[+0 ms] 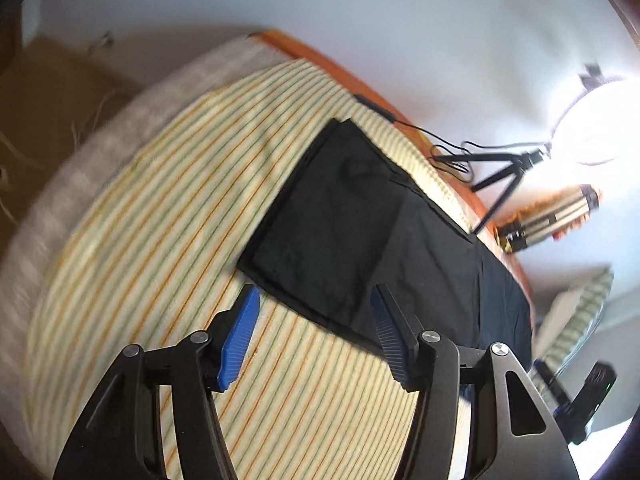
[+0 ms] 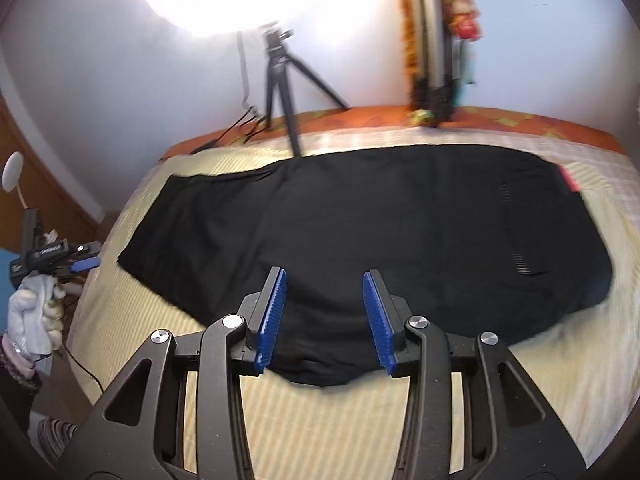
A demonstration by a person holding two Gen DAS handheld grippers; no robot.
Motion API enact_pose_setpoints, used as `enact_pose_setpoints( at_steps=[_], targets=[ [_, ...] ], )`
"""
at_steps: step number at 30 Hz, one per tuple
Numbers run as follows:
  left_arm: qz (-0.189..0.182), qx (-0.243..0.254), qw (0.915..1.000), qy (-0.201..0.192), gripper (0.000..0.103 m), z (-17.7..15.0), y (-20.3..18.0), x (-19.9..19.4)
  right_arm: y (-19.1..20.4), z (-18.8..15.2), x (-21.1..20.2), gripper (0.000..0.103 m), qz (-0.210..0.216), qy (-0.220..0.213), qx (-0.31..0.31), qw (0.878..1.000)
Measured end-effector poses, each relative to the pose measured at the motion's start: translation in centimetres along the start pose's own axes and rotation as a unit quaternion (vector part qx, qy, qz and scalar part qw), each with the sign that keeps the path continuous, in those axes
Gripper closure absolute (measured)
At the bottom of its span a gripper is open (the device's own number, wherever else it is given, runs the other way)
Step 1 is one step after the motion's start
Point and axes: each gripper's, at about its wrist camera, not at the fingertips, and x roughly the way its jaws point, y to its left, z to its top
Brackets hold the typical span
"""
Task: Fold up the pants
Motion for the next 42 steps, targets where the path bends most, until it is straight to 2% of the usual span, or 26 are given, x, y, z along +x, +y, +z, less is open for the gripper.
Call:
enact_pose_setpoints(
  at_steps=[4, 8, 14, 17, 18, 19, 20, 21, 22, 25, 30, 34, 37, 40, 42],
  targets=[
    [-0.01, -0.057, 0.9983, 0.007, 0.046, -0.1, 1.3, 1.6, 1.5, -0.2, 1.0, 0.06, 0.003, 0.004, -0.015, 1.0],
    [-0.016, -0.078, 0.9968, 0.007, 0.046, -0.4, 1.9, 2.8, 1.2, -0.3, 1.6, 0.06, 0.009, 0.01, -0.004, 1.0],
    [-0.011, -0.059, 0.9977, -0.031, 0.043, 0.2, 0.9, 3.6, -0.2, -0.1, 1.5, 0.059, 0.009, 0.011, 0.022, 1.0],
    [0.005, -0.043, 0.9976, -0.054, 0.044, 0.5, 0.2, 4.1, -0.6, 0.0, 1.5, 0.045, 0.016, 0.01, 0.033, 0.999],
    [0.011, -0.043, 0.9972, -0.06, 0.045, 0.5, 0.0, 4.2, -0.7, -0.1, 1.5, 0.045, 0.019, 0.01, 0.035, 0.999],
    [0.017, -0.036, 0.997, -0.067, 0.049, 0.5, -0.5, 4.3, -0.6, -0.1, 1.5, 0.045, 0.02, 0.01, 0.034, 0.999],
    [0.022, -0.025, 0.9971, -0.068, 0.059, 0.5, -0.8, 4.5, -0.5, -0.1, 1.5, 0.045, 0.019, 0.011, 0.03, 0.999],
    [0.025, -0.011, 0.9976, -0.064, 0.083, 0.6, -1.2, 4.7, -0.3, -0.2, 1.5, 0.045, 0.018, 0.011, 0.026, 0.999],
    [0.03, 0.011, 0.9977, -0.061, 0.089, 0.6, -1.8, 5.1, -0.2, -0.2, 1.5, 0.045, 0.018, 0.012, 0.022, 1.0],
    [0.046, 0.085, 0.9919, -0.082, 0.096, 0.3, -3.7, 4.9, 0.0, -0.3, 1.6, 0.045, 0.027, 0.019, 0.023, 0.999],
    [0.032, 0.176, 0.9775, -0.112, 0.097, -0.6, -7.2, 3.6, -0.2, -0.1, 2.0, 0.045, 0.04, 0.029, 0.029, 0.998],
    [0.022, 0.224, 0.9671, -0.119, 0.097, -1.7, -9.3, 3.4, -0.2, 1.7, 3.6, 0.045, 0.084, 0.046, 0.044, 0.994],
    [0.009, 0.232, 0.9655, -0.118, 0.097, -2.3, -9.8, 3.3, 1.8, 4.3, 5.8, 0.045, 0.133, 0.056, 0.029, 0.989],
    [-0.011, 0.247, 0.9621, -0.116, 0.097, -2.9, -10.6, 2.9, 4.8, 7.2, 9.2, 0.045, 0.208, 0.082, 0.041, 0.974],
    [-0.02, 0.256, 0.9595, -0.117, 0.097, -3.3, -11.3, 2.8, 7.8, 9.2, 11.6, 0.045, 0.242, 0.097, 0.028, 0.965]
  ],
)
